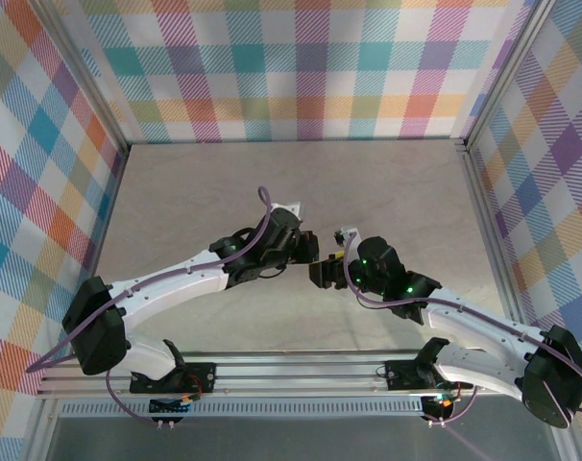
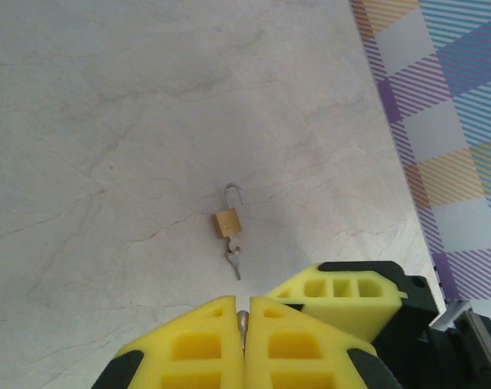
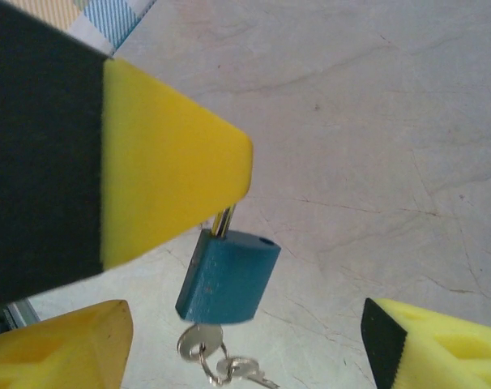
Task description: Lock with the key
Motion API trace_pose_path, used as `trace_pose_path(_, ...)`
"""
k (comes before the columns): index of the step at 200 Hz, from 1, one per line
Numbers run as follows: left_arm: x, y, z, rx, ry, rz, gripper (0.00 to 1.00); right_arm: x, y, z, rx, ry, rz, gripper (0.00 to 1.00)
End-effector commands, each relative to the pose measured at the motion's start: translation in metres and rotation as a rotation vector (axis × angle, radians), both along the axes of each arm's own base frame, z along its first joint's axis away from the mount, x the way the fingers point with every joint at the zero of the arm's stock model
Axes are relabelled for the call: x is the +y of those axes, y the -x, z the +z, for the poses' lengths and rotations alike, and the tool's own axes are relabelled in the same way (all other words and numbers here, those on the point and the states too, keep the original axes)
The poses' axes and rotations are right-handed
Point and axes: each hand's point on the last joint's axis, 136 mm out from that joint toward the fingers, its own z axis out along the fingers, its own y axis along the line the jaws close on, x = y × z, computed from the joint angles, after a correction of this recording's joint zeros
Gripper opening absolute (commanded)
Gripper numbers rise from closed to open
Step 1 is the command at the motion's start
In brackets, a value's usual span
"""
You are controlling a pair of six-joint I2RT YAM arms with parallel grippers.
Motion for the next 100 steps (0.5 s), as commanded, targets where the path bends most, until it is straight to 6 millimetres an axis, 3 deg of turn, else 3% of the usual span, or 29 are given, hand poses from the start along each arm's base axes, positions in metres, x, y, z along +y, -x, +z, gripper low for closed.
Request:
trace_pose_path(1, -0.005, 0.001, 0.02, -0.021, 0.043, 0.019, 0.0, 0.0, -0.004, 0.005, -0.032, -0.021, -0.013, 0.68)
trace_pose_path(56, -0.001, 0.003, 0.028, -0.038, 0.05, 0.032, 0.0, 0.0, -0.004, 0.006, -0.039, -0.025, -0.013, 0.58)
trace_pose_path(100, -0.009, 0.01, 0.035, -0.038, 0.074, 0.01, 0.0, 0.0, -0.004, 0.006, -0.038, -0.026, -0.014, 0.52)
